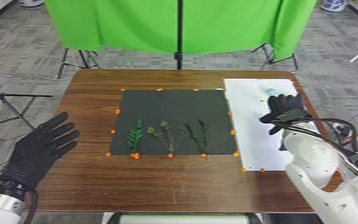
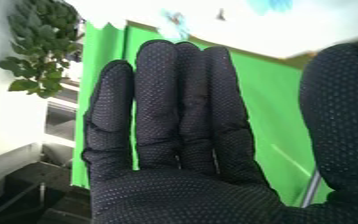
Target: Arrange flowers
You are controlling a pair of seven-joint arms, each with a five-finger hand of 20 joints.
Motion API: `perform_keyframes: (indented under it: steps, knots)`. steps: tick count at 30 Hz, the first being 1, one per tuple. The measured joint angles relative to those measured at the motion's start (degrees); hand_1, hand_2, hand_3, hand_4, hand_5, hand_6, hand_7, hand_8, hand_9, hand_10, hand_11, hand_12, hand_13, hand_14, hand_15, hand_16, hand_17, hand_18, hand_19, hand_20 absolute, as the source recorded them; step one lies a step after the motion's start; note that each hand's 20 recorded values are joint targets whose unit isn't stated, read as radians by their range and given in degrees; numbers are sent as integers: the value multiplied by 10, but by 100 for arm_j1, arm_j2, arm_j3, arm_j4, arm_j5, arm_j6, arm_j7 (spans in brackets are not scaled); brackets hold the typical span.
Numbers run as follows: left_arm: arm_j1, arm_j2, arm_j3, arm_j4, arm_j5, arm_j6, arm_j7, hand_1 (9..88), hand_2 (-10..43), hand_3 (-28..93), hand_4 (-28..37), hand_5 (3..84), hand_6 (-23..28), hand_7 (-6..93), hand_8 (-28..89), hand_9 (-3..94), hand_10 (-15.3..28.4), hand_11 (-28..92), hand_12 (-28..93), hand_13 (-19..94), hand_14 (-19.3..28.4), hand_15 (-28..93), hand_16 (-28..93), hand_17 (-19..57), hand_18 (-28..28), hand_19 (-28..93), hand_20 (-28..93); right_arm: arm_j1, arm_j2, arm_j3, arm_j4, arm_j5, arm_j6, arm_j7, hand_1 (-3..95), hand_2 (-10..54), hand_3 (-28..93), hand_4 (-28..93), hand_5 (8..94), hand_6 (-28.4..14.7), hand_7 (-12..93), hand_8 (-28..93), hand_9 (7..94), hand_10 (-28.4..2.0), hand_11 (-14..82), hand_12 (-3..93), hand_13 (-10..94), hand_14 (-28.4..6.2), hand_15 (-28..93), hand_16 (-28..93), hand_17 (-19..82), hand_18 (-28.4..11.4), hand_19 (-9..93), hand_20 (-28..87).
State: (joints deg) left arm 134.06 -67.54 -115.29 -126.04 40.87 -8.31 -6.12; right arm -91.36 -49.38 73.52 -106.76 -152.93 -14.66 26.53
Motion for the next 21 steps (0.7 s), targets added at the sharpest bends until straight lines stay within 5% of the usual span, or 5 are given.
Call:
perform_keyframes:
  steps: [18, 21]
  knots:
    - [-10, 21, -8, 1, -1, -3, 0, 238, -22, 699, -283, 266, 21, 207, -117, 230, 109, 228, 155, 169, 134, 341, -14, -117, 189, 405, 75, 226, 24, -400, 565, -12, 534, 70, 316, -95, 824, -283, 558, 14, 405, -222, 649, -73, 427, 246, 636, -40, 655, 217, 255, -176, 788, 399]
    - [-10, 40, -9, 2, -4, -3, 1, 237, -22, 700, -283, 266, 21, 207, -117, 230, 108, 229, 155, 169, 133, 341, -13, -117, 188, 406, 75, 280, 22, -479, 640, -9, 528, 62, 386, -95, 765, -283, 586, 22, 440, -120, 735, -42, 316, 366, 690, -29, 640, 247, 277, -176, 791, 402]
